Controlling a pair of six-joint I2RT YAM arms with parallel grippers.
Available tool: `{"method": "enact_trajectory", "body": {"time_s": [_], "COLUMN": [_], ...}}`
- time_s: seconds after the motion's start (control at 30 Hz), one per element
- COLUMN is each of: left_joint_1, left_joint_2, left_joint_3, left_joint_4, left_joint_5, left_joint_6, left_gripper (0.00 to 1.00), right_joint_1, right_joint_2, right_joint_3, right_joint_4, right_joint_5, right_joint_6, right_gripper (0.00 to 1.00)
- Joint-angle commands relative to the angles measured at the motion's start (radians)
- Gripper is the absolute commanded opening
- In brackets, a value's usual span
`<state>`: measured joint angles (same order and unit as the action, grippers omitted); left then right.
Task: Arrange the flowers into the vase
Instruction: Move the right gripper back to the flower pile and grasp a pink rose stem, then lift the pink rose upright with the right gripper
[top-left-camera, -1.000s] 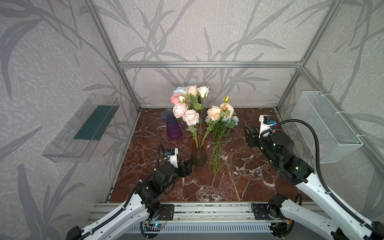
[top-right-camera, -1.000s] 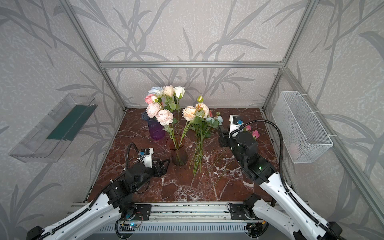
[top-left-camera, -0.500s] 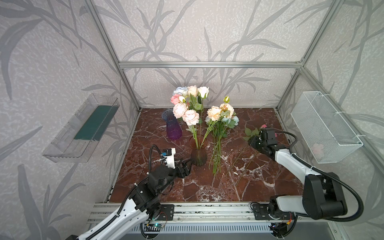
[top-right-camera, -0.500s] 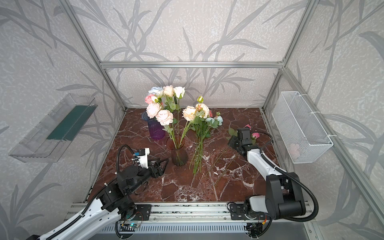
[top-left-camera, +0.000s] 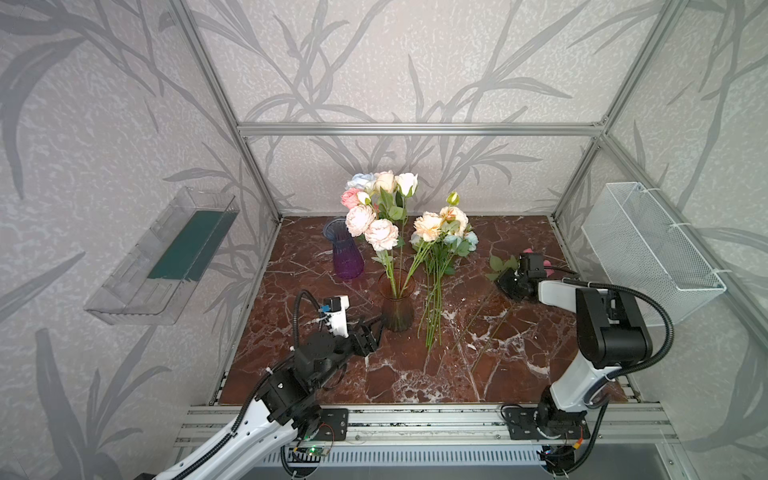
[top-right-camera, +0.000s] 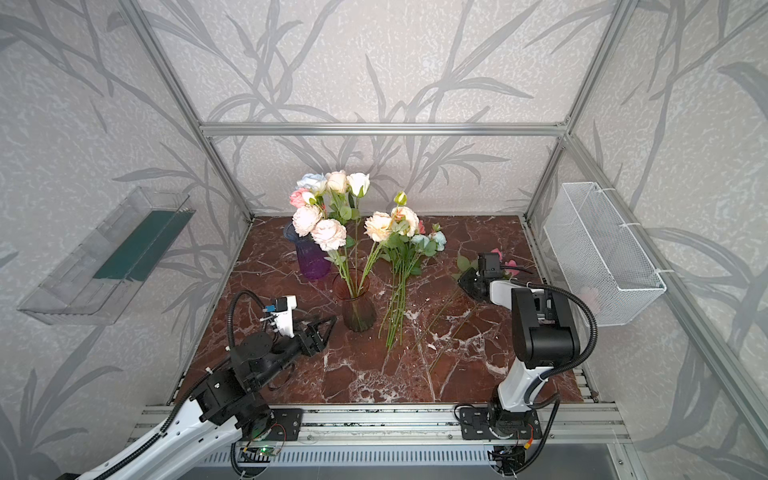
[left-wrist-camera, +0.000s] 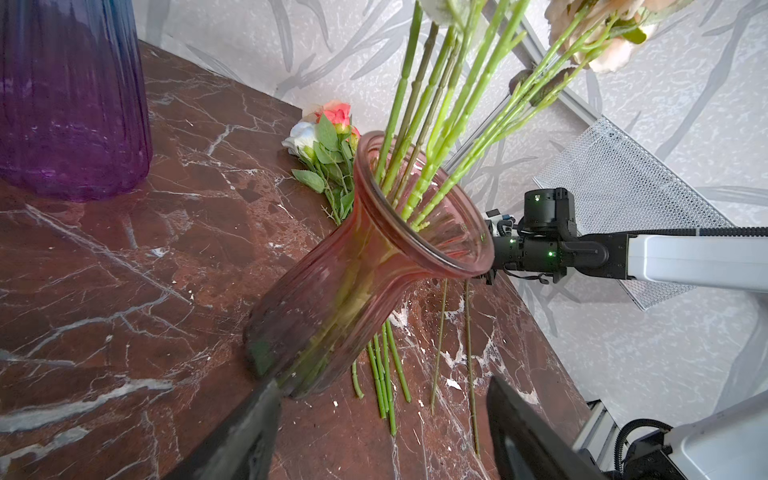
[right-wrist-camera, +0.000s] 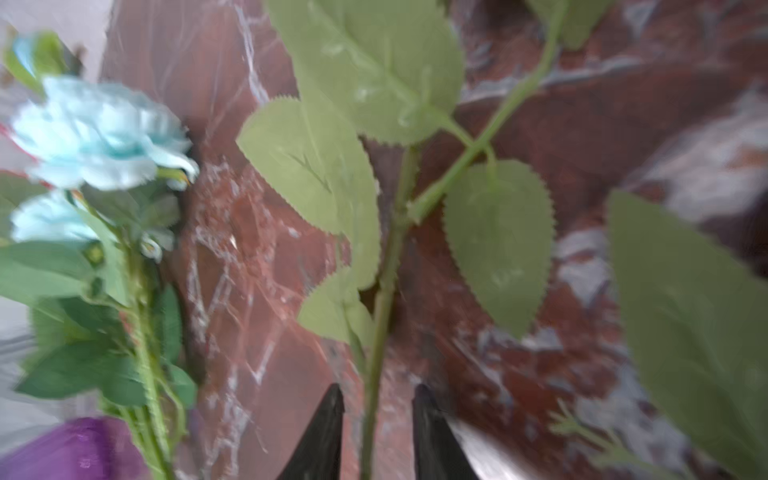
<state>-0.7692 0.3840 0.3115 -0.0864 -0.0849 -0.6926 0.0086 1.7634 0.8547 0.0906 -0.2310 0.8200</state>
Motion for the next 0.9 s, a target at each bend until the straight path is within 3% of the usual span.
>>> {"method": "enact_trajectory", "body": {"time_s": [0.0, 0.27, 0.5, 0.63, 0.87], "left_joint_1": [0.002, 0.001, 0.001, 0.001, 0.001], "left_joint_2": [-0.022, -0.036, -0.017, -0.039, -0.116], "left_joint_3": [0.0, 0.003, 0.023, 0.028, 0.027], "left_joint_4": [-0.018, -0.024, -0.031, -0.071, -0.19], "left_joint_5": [-0.018, -0.041, -0.055, -0.091, -0.203], "left_joint_6": [-0.001, 0.014, 0.015, -0.007, -0.051], "left_gripper": [0.79, 0.79, 0.79, 0.79, 0.83], "right_joint_1": [0.001, 0.001, 0.02, 0.053, 0.129], "right_joint_2": [0.019, -0.081, -0.198, -0.302, -0.544], "right_joint_3": [0.01, 0.001, -0.002, -0.007, -0.011], "right_joint_4": [0.043, 0.033, 0.018, 0.01, -0.06], "right_joint_5": [-0.05, -0.053, -0.051, -0.045, 0.069], "right_joint_6": [0.015, -0.014, -0.033, -0.045, -0.132], "right_gripper": [0.16, 0.05, 0.03, 0.02, 0.02]}}
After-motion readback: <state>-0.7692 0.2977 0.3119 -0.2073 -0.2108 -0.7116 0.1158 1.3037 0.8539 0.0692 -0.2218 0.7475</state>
